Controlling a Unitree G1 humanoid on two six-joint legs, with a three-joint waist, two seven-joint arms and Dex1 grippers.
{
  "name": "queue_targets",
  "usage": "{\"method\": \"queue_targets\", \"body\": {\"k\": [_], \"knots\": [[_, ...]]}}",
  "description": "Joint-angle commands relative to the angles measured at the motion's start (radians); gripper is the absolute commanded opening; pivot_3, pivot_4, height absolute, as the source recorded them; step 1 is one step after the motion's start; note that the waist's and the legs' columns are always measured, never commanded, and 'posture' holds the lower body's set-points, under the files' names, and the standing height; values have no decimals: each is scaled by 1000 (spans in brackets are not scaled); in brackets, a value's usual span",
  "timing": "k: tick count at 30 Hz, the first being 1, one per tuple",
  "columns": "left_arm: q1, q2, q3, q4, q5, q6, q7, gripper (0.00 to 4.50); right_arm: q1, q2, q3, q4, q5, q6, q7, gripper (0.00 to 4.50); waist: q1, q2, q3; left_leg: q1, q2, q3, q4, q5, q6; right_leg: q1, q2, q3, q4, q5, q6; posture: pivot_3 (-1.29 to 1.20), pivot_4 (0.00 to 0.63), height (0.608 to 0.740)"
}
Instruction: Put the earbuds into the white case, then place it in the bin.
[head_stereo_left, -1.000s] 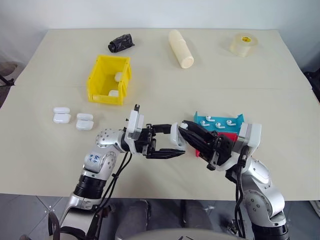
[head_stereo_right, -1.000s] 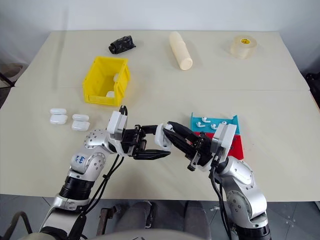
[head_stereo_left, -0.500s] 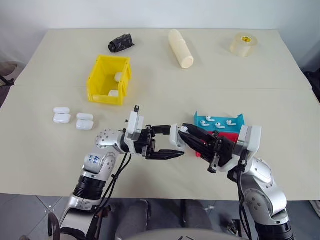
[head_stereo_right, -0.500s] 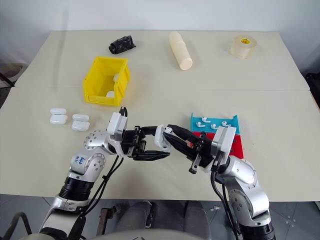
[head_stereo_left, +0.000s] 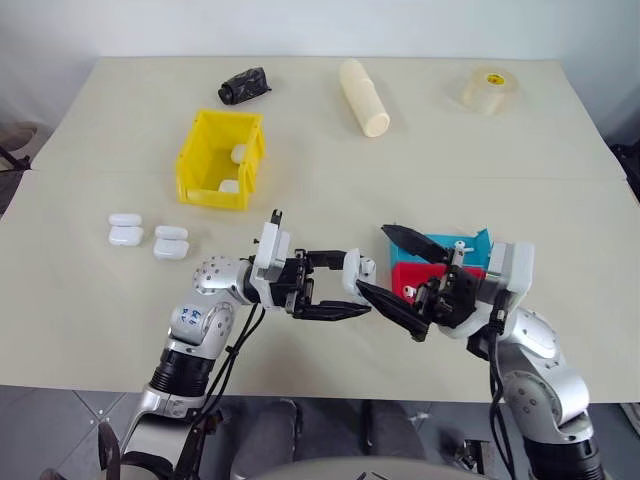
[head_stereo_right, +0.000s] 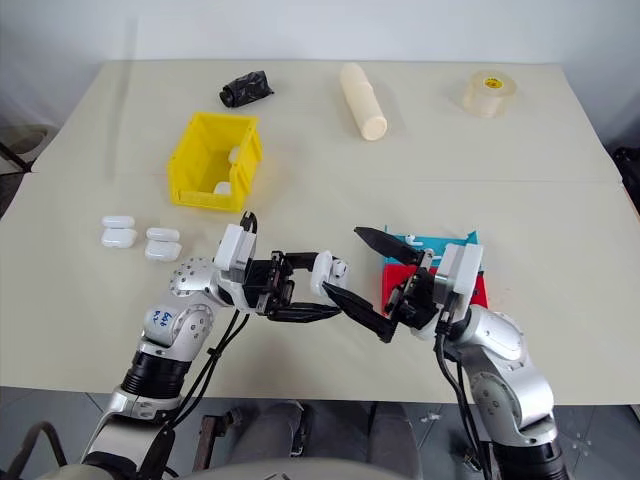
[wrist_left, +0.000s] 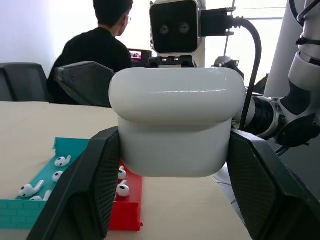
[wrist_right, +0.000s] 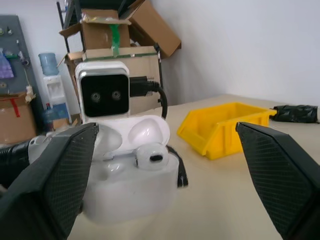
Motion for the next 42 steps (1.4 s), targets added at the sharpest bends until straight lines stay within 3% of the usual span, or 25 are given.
{"method": "queue_targets", "body": {"k": [1,5,11,18,23,28,33,39,42], "knots": [[-17,-3,-11,-1,35,-63,6,2797,62,-70,-134,-44,43,7,17,4469,1,0,0,0,0,0,0,0,0,1,0,0,0,0,0,0,150,740],[-6,-6,-21,37,79,-102,26,2797,188,-133,-304,48,9,-58,89,4469,0,0,0,0,0,1,0,0,1,1,0,0,-1,0,0,0,150,740],[10,-3,-40,79,108,-149,14,2797,317,-169,-504,382,-120,-283,218,4469,-1,0,0,1,-1,3,0,0,1,2,0,0,-1,0,0,0,150,740],[16,-10,-49,87,126,-177,37,2797,310,-214,-534,538,-200,-387,254,4469,-7,0,0,3,1,4,-1,0,1,2,1,1,0,0,0,0,150,740],[31,-10,-51,75,133,-186,61,2797,197,-260,-467,462,-185,-310,234,4469,-8,1,0,3,1,4,0,0,1,2,1,2,0,0,0,0,150,740],[38,-8,-54,71,138,-189,75,2797,51,-359,-380,386,-165,-112,209,4469,-3,1,0,2,1,4,0,0,1,1,1,2,-1,0,0,0,150,740],[36,-9,-48,75,140,-195,94,2797,-192,-541,-166,352,-217,252,170,4469,0,1,0,0,1,2,1,0,1,1,-1,1,-2,0,0,0,150,740],[43,-18,-53,62,144,-201,114,2797,-573,-598,83,494,-364,459,204,4469,-5,1,0,-2,0,2,1,0,1,-1,-1,0,-2,0,0,0,150,740],[51,-27,-61,50,146,-203,127,2797,-683,-613,209,574,-457,439,301,4469,-1,1,0,-2,1,1,0,0,1,-2,-1,-2,-3,0,0,0,150,740]]}}
